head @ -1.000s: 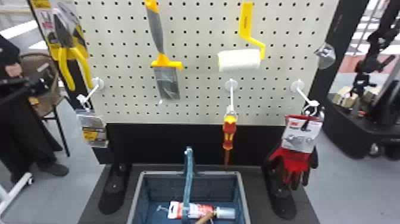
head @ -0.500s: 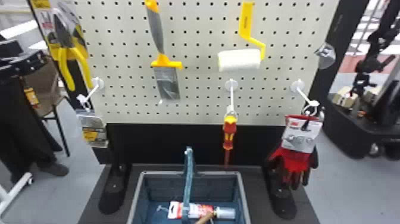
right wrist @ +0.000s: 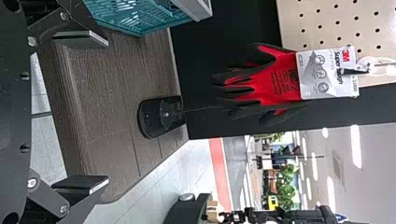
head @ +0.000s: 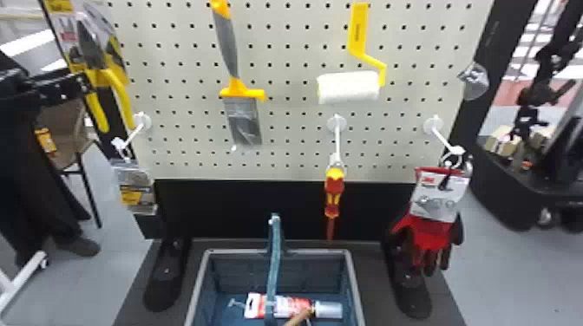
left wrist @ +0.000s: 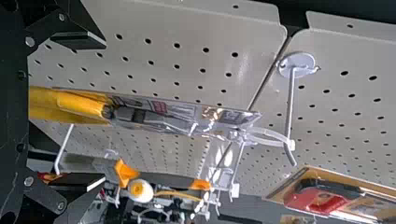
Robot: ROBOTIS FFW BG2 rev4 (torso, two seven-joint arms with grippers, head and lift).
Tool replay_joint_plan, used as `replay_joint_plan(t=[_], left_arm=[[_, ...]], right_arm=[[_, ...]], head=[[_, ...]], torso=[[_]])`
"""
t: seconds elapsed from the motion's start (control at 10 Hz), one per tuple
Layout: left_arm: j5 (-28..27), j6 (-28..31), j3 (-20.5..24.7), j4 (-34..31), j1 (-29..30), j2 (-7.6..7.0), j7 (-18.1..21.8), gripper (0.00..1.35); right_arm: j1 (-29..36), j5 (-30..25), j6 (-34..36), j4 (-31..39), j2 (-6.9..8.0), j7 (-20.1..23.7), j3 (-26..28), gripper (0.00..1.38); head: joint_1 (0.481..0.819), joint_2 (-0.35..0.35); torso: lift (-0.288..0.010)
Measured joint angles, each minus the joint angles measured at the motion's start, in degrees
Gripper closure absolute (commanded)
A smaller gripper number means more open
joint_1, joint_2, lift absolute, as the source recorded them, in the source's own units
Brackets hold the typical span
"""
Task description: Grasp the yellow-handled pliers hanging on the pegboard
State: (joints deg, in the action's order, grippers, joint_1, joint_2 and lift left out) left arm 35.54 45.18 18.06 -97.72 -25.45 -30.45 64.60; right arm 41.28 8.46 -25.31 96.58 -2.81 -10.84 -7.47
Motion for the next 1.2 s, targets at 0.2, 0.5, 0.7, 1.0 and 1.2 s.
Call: replay_joint_plan(t=[0.2, 0.5, 0.7, 1.0, 1.2], left_arm=[[-0.17, 0.14, -2.76, 2.22, -3.65, -1.90, 3.68, 0.29], [-4.26, 1.75, -5.96, 2.79, -9.11, -4.60, 5.73, 0.63], [-5.78, 4.01, -6.97, 2.75, -9.60, -4.99, 5.84, 1.07], [-7.99, 3.71, -7.79, 2.74, -10.61, -5.72, 6.86, 1.22], [-7.79, 3.35, -8.17, 2.74, -10.92, -5.85, 6.85, 1.22]], right_arm=[[-0.15, 0.02, 0.00, -0.17, 0.00, 0.02, -0.17, 0.26], [-0.09, 0.15, 0.00, -0.16, 0.00, 0.02, -0.18, 0.26], [0.08, 0.15, 0.00, -0.06, 0.00, -0.02, -0.18, 0.26], [0.05, 0.15, 0.00, -0.04, 0.00, -0.03, -0.18, 0.26], [0.09, 0.15, 0.00, -0.03, 0.00, -0.03, -0.18, 0.26]], head=[[0.549, 0.000], [0.549, 0.000], [0.549, 0.000], [0.549, 0.000], [0.549, 0.000]], torso=[[-0.100], [-0.100], [-0.100], [-0.100], [-0.100]])
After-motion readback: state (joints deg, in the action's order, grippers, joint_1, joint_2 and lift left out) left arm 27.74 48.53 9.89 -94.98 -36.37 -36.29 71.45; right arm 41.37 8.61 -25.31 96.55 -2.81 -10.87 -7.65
